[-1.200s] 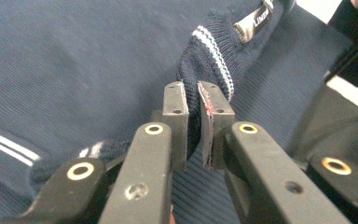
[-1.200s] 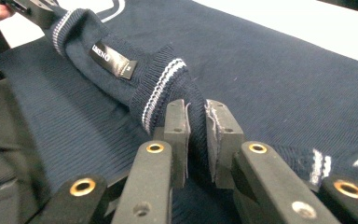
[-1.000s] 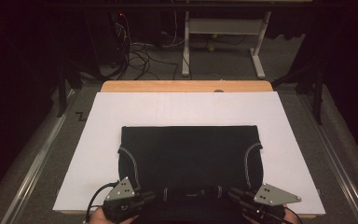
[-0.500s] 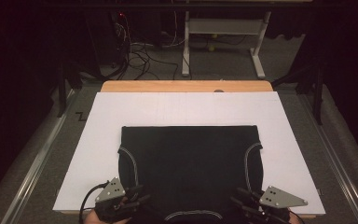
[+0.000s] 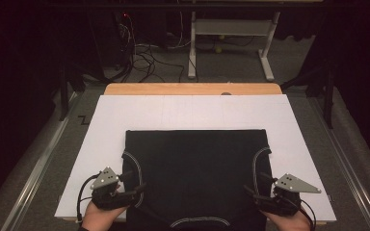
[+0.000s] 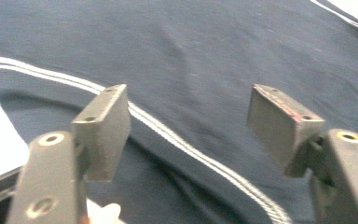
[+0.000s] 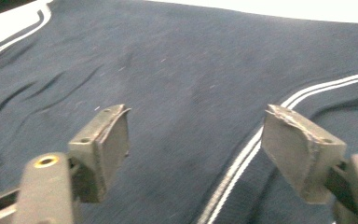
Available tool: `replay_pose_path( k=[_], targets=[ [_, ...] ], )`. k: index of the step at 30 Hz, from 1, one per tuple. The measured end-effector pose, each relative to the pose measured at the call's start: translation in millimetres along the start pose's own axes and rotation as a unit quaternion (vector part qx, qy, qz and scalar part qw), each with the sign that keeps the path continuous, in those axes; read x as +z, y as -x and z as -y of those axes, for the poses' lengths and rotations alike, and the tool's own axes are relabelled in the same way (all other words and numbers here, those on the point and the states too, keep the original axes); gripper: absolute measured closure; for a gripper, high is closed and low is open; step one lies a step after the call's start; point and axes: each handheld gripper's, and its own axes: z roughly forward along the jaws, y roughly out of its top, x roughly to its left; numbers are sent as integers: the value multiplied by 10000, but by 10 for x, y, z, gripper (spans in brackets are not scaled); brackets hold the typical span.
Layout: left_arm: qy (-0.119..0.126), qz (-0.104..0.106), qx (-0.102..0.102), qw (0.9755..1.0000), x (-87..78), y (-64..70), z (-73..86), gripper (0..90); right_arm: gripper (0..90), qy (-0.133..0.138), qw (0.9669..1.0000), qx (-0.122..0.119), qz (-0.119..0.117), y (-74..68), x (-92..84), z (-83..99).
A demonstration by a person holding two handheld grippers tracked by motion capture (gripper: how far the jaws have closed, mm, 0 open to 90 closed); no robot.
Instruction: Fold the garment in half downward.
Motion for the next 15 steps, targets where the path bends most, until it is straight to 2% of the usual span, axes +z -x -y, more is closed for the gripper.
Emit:
replay_pose_path(
  k=[2,4,10,15],
  targets=[
    [16,-43,-72,10000,6,-71,-23,211,156,12,9999,61,102,36,17,-19],
    [46,-120,-78,9999,4,-124,-45,169,149,24,9999,70,149,78,37,-36],
    [200,-343,44,9992,-20,-245,-111,78,66,121,9994,106,297,181,91,-113],
    [220,-376,-43,9990,6,-385,-170,0,2,240,9988,93,417,232,131,-180]
  ],
)
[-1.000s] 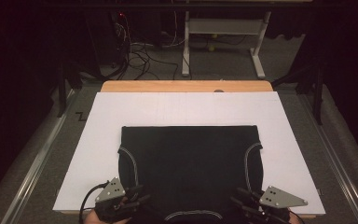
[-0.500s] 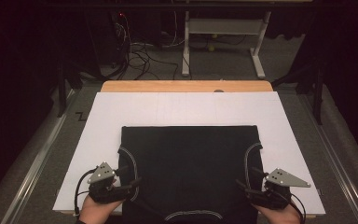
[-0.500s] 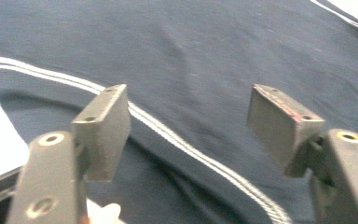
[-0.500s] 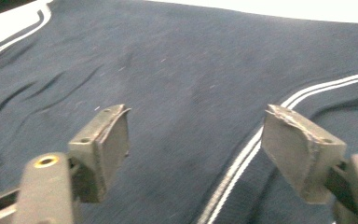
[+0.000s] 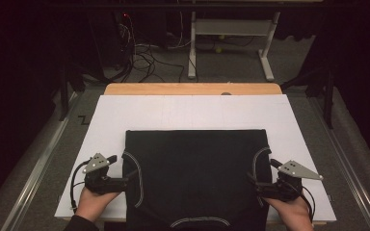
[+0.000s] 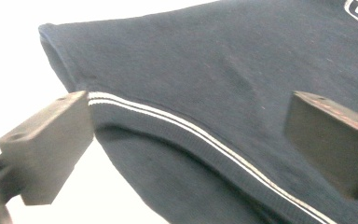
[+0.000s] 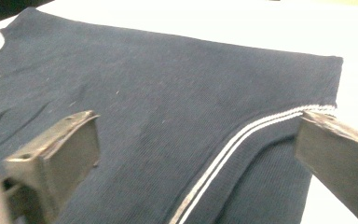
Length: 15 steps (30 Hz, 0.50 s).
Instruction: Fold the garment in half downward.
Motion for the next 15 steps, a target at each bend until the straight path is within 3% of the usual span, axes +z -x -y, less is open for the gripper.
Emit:
replay_pose_path(
  k=[5,11,15],
  targets=[
    [-15,-111,-43,9999,12,-93,-23,0,1,32,9999,3,121,51,31,-39],
    [79,-54,-206,9997,4,-189,-56,0,1,69,9999,74,117,98,64,-48],
    [174,-110,-115,9997,-5,-190,-105,0,1,137,9999,19,80,51,74,-77]
  ],
)
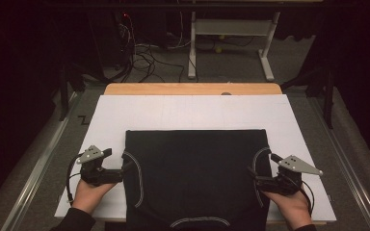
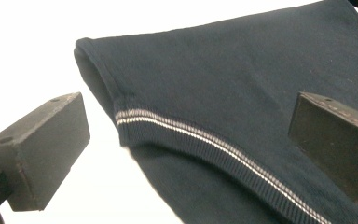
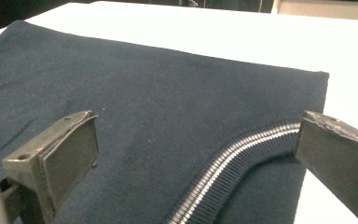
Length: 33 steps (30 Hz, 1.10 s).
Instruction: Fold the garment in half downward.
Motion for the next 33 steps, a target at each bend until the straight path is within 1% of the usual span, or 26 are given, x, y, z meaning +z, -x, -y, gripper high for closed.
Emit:
replay_pose_path(
  k=[2,4,6,9,11,13,14,18,20,26,27,28,30,33],
  targets=[
    [47,7,8,10000,-1,-7,-26,0,1,33,10000,-73,17,-38,12,-28],
    [85,29,-14,10000,2,-25,-50,0,1,78,9999,-123,-18,-83,24,-61],
    [121,3,3,9999,3,-52,-85,0,1,103,9998,-173,-70,-138,38,-98],
    [104,37,6,9999,22,-99,-147,0,1,138,9995,-261,-148,-240,60,-156],
    [125,15,14,9999,39,-130,-193,0,1,166,9991,-329,-189,-326,78,-203],
    [180,71,-45,9998,60,-158,-235,0,1,198,9990,-373,-162,-396,92,-239],
    [181,91,-65,9998,74,-171,-264,0,1,239,9988,-372,-192,-433,100,-257],
    [242,105,-92,9996,108,-193,-350,0,1,310,9981,-382,-376,-578,142,-333],
    [245,149,-95,9995,121,-199,-408,0,1,309,9976,-433,-446,-658,163,-363],
    [235,221,34,9995,136,-203,-616,0,1,241,9954,-581,-722,-931,261,-407],
    [232,234,40,9994,141,-219,-655,0,1,233,9952,-593,-746,-968,271,-410],
    [227,236,53,9995,146,-231,-675,0,1,242,9943,-624,-835,-1027,293,-415],
    [230,214,61,9995,159,-266,-709,0,1,227,9932,-677,-916,-1111,322,-420],
    [184,203,-4,9996,184,-328,-731,0,2,201,9919,-718,-1029,-1247,372,-421]
  ],
)
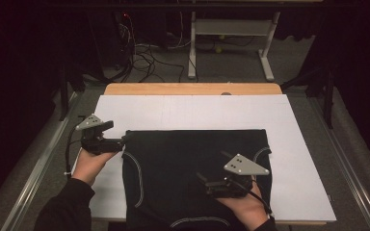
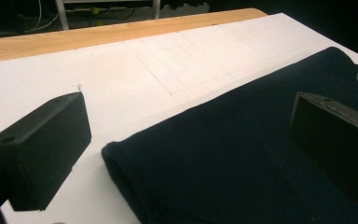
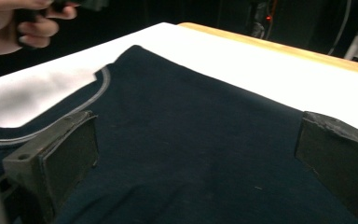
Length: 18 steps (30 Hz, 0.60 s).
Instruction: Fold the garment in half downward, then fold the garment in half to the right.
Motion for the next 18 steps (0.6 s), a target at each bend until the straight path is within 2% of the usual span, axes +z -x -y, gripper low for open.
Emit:
replay_pose_path(
  k=[3,6,12,18],
  targets=[
    [28,24,-71,10000,-4,-45,5,0,1,-41,9999,-56,-72,-109,64,-2],
    [35,29,-47,10000,-9,-65,22,0,2,-87,9998,-114,-153,-187,119,9],
    [49,-17,-70,10000,52,-125,28,0,2,-229,9994,-196,-141,-244,175,42],
    [-201,-80,-171,9996,167,-226,36,0,1,-313,9991,-234,-152,-285,191,66]
  ],
)
